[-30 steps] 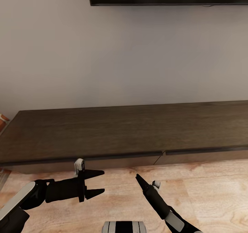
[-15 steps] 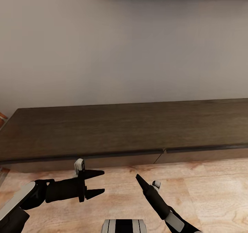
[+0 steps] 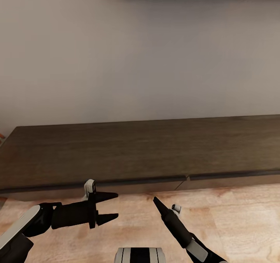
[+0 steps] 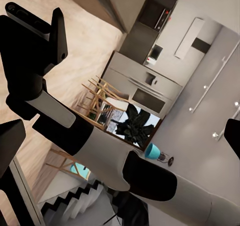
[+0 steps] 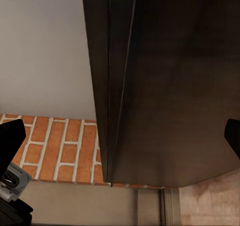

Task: Place each of the two pumpkins and all three candles from the living room inside a cabinet in the living room (use any cabinet), then make sure every cabinet is closed, and position the cauldron so it is next to a table in the living room.

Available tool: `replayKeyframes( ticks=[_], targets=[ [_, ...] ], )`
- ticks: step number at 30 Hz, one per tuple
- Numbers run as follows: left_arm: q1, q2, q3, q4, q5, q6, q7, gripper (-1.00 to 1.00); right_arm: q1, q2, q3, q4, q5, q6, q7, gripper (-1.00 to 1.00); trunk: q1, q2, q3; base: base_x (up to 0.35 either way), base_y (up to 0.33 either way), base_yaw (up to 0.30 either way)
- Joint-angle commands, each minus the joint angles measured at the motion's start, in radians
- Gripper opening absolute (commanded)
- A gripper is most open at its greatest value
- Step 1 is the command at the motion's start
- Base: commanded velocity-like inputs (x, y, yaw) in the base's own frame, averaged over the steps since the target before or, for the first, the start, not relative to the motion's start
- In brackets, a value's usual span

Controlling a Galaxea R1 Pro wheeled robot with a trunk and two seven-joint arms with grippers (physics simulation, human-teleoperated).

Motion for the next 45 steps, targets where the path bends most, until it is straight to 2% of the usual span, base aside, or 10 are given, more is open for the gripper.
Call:
replayKeyframes(
  ticks=[1, 10, 17, 45],
  targets=[
    [-0.001, 0.001, -0.001, 0.0, 0.011, 0.0, 0.009, 1.0, -0.001, -0.001, 0.008, 0.0, -0.009, -0.004, 0.002, 1.0, 0.0, 0.0, -0.001, 0.062, 0.0, 0.0],
    [-0.001, 0.001, 0.001, -0.001, 0.011, 0.0, 0.009, 1.0, -0.001, -0.001, 0.009, -0.002, -0.009, -0.005, 0.002, 1.0, 0.0, 0.0, -0.001, 0.059, 0.005, 0.0],
    [-0.001, 0.001, 0.001, 0.0, 0.011, 0.0, 0.009, 1.0, -0.001, -0.001, 0.029, -0.002, -0.009, -0.006, 0.002, 1.0, 0.0, 0.0, -0.001, 0.025, 0.003, 0.0],
    [-0.001, 0.001, 0.001, -0.001, 0.011, 0.0, 0.009, 1.0, -0.001, -0.001, 0.031, -0.002, -0.01, -0.005, 0.002, 1.0, 0.0, 0.0, -0.001, 0.041, 0.0, 0.0]
  ],
)
